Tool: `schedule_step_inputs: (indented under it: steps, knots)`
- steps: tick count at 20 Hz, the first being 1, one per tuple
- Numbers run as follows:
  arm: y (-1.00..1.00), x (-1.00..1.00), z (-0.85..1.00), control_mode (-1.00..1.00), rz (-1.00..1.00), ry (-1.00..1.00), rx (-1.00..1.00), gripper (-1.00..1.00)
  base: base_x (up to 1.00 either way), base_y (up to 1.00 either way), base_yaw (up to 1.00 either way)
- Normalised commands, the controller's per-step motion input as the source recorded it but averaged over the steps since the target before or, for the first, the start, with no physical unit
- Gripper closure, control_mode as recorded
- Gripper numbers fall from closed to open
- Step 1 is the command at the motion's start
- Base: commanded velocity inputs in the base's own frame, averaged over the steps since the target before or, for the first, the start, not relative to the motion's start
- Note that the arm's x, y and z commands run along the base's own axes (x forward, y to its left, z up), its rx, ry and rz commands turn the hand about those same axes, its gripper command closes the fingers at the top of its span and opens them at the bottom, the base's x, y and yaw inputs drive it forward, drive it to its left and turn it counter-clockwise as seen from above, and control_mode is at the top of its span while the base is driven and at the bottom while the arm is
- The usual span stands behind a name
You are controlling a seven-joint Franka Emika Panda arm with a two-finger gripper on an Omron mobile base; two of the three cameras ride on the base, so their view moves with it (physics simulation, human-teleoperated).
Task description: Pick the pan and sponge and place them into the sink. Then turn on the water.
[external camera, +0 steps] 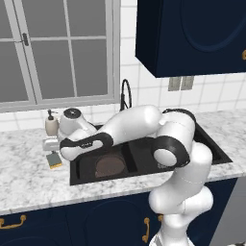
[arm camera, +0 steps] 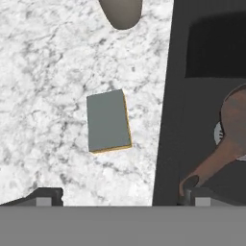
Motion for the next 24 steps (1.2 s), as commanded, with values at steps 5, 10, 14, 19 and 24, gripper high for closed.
schedule_step_inputs:
  steps: [5,10,14,19,24]
  knots:
    - [0.30,0.29,-0.33,-1.00,0.00,0.00,-0.10,-1.00,0.00,0.00,0.00]
    - [0.21,0.12,-0.29,-1.00,0.00,0.00,-0.06,-1.00,0.00,0.00,0.00]
    - [0.03,0.00,-0.16,-1.00,0.00,0.00,0.00,-1.00,0.00,0.00,0.00]
    - [-0.13,0.12,-0.19,-1.00,0.04,0.00,0.00,-1.00,0.00,0.00,0.00]
    - [-0.05,0.34,-0.26,-1.00,0.07,0.00,0.00,-1.00,0.00,0.00,0.00]
